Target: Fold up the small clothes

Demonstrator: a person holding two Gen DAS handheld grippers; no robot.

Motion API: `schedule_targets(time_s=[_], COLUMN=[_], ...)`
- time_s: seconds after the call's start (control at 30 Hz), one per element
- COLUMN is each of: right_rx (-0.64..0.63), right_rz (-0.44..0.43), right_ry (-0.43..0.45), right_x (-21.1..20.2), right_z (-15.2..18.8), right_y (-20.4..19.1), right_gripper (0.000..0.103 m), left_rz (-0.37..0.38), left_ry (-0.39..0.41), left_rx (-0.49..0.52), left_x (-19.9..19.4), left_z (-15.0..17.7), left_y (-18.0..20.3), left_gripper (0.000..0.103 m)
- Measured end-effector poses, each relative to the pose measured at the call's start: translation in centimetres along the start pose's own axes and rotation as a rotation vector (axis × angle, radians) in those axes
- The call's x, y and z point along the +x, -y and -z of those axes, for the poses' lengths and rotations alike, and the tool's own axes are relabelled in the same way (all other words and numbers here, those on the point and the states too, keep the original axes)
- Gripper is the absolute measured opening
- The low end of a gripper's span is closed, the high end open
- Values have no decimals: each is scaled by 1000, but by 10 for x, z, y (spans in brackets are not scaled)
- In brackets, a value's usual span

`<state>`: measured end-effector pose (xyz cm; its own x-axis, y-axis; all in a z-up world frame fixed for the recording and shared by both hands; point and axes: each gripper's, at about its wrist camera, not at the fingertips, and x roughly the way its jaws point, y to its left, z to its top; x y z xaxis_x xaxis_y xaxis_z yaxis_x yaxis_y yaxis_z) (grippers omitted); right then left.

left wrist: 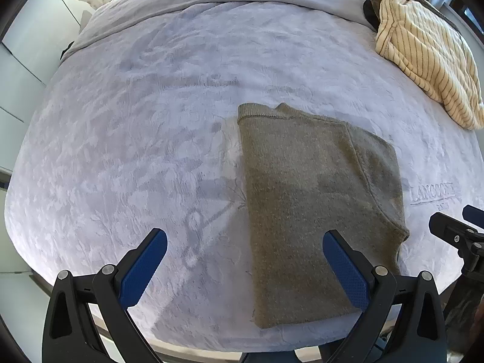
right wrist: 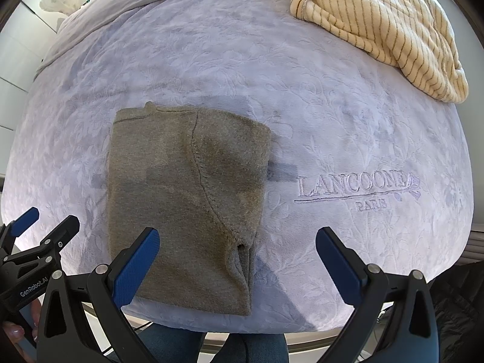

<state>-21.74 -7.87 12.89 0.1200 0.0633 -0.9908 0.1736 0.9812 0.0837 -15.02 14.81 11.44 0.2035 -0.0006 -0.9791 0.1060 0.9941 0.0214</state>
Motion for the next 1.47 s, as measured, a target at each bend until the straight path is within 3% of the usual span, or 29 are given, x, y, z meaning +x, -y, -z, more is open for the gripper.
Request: schedule_targets(time_s=[1.0, 1.47], right_rx=[-22, -29], right_rz=[7, 9], right_ry=[-4, -10], right_x=[-1, 2], right_z=[2, 1], right_y=[-6, -3], right_gripper=[103, 103], left_rz=[-26, -2], left_ry=[22, 44], left_rx=[-12, -11], left_x=[-5, -10], left_z=[6, 9], left_y=[-3, 6], left_gripper=[103, 103])
